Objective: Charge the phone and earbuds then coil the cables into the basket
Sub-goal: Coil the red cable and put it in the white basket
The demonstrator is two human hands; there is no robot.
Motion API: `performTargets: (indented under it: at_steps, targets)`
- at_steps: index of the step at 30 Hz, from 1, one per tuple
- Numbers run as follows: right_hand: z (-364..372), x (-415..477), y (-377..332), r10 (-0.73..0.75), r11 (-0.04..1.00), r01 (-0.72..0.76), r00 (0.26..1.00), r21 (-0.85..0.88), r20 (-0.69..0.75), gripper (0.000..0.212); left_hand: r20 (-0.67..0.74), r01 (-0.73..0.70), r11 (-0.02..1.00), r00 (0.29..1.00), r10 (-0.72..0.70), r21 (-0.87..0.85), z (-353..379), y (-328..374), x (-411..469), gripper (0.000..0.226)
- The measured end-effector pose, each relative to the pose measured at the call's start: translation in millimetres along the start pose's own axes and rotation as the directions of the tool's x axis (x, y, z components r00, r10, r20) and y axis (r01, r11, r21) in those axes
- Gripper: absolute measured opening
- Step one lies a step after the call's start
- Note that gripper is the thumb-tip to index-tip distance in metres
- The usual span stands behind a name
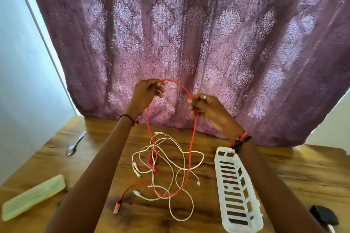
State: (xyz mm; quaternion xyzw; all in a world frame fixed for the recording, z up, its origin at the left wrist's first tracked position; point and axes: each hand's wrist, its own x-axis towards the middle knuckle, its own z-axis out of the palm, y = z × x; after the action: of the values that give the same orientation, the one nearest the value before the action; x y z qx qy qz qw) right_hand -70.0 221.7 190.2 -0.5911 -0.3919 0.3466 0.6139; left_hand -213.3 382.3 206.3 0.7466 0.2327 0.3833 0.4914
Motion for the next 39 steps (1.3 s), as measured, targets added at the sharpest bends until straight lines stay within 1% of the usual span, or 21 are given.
performTargets:
  at_steps: [2, 4, 5, 6, 7, 8, 9, 10, 11, 12, 14, 16, 19, 21, 24, 26, 30, 32, 34, 36, 39]
  targets:
    - [1, -12, 20, 0.075, 0.992, -0.078, 0.997, 0.103, 0.031, 0.008, -0.070, 0.029, 1.000, 0.997, -0.028, 0.010, -5, -15, 4, 0.022]
    - [3, -24, 38, 0.121, 0.981, -0.128, 0.991, 0.144, 0.055, 0.010, -0.101, 0.085, 0.996, 0.991, -0.084, 0.008, -11, -29, 8, 0.020]
    - [6, -29, 44, 0.127, 0.980, -0.133, 0.991, 0.149, 0.048, 0.011, -0.088, 0.106, 0.993, 0.991, -0.102, 0.044, -13, -33, 9, 0.020]
    - [8, -32, 48, 0.124, 0.980, -0.128, 0.992, 0.153, 0.032, 0.012, -0.064, 0.106, 0.984, 0.993, -0.098, 0.141, -14, -33, 8, 0.022]
    - [11, -34, 49, 0.117, 0.981, -0.117, 0.993, 0.152, 0.013, 0.012, -0.032, 0.066, 0.956, 0.998, -0.060, 0.284, -14, -32, 6, 0.027]
    - [15, -35, 47, 0.105, 0.984, -0.103, 0.994, 0.146, -0.007, 0.013, 0.018, -0.035, 0.909, 0.999, 0.031, 0.416, -13, -28, 4, 0.034]
    - [18, -34, 44, 0.089, 0.987, -0.085, 0.996, 0.135, -0.028, 0.014, 0.096, -0.204, 0.847, 0.979, 0.180, 0.491, -10, -22, 2, 0.041]
    - [22, -34, 38, 0.070, 0.990, -0.064, 0.997, 0.122, -0.043, 0.016, 0.206, -0.382, 0.766, 0.924, 0.322, 0.517, -7, -14, -1, 0.043]
    - [25, -32, 32, 0.053, 0.993, -0.047, 0.997, 0.110, -0.056, 0.017, 0.333, -0.518, 0.687, 0.855, 0.398, 0.509, -1, -7, -4, 0.042]
    - [28, -31, 25, 0.037, 0.994, -0.030, 0.997, 0.104, -0.063, 0.017, 0.459, -0.594, 0.632, 0.798, 0.390, 0.497, 4, 0, -7, 0.039]
    - [33, -30, 12, 0.014, 0.995, -0.008, 0.998, 0.102, -0.061, 0.011, 0.627, -0.651, 0.559, 0.730, 0.273, 0.514, 12, 6, -11, 0.032]
    - [36, -29, 2, 0.013, 0.994, -0.007, 0.998, 0.110, -0.061, 0.012, 0.670, -0.673, 0.529, 0.703, 0.239, 0.517, 12, 7, -10, 0.033]
    - [39, -31, -3, 0.050, 0.985, -0.038, 0.996, 0.169, -0.070, 0.009, 0.678, -0.705, 0.526, 0.675, 0.291, 0.475, 4, 11, -7, 0.045]
    - [40, -33, 0, 0.062, 0.974, -0.048, 0.997, 0.222, -0.054, 0.007, 0.650, -0.684, 0.523, 0.703, 0.288, 0.509, -4, 10, -5, 0.044]
    - [40, -40, 13, 0.053, 0.975, -0.051, 0.999, 0.218, -0.002, 0.008, 0.536, -0.659, 0.505, 0.750, 0.387, 0.558, -19, 10, -2, 0.032]
    - [41, -47, 27, 0.070, 0.986, -0.079, 0.996, 0.145, 0.063, 0.005, 0.436, -0.628, 0.506, 0.777, 0.455, 0.591, -31, 11, 1, 0.030]
    - [39, -58, 56, 0.169, 0.980, -0.137, 0.953, -0.142, 0.250, 0.011, 0.193, -0.504, 0.628, 0.846, 0.497, 0.593, -51, 6, 6, 0.028]
    - [36, -61, 64, 0.237, 0.964, -0.189, 0.929, -0.188, 0.283, 0.010, 0.112, -0.468, 0.660, 0.855, 0.507, 0.587, -59, 1, 6, 0.024]
    - [33, -61, 63, 0.249, 0.967, -0.220, 0.926, -0.128, 0.283, 0.008, 0.050, -0.433, 0.675, 0.860, 0.507, 0.598, -66, -5, 6, 0.025]
    - [30, -59, 56, 0.217, 0.976, -0.212, 0.943, -0.044, 0.253, 0.009, 0.004, -0.401, 0.697, 0.868, 0.496, 0.594, -72, -11, 6, 0.025]
    - [26, -56, 38, 0.139, 0.988, -0.149, 0.973, 0.043, 0.183, 0.012, -0.079, -0.336, 0.796, 0.900, 0.429, 0.503, -80, -18, 7, 0.022]
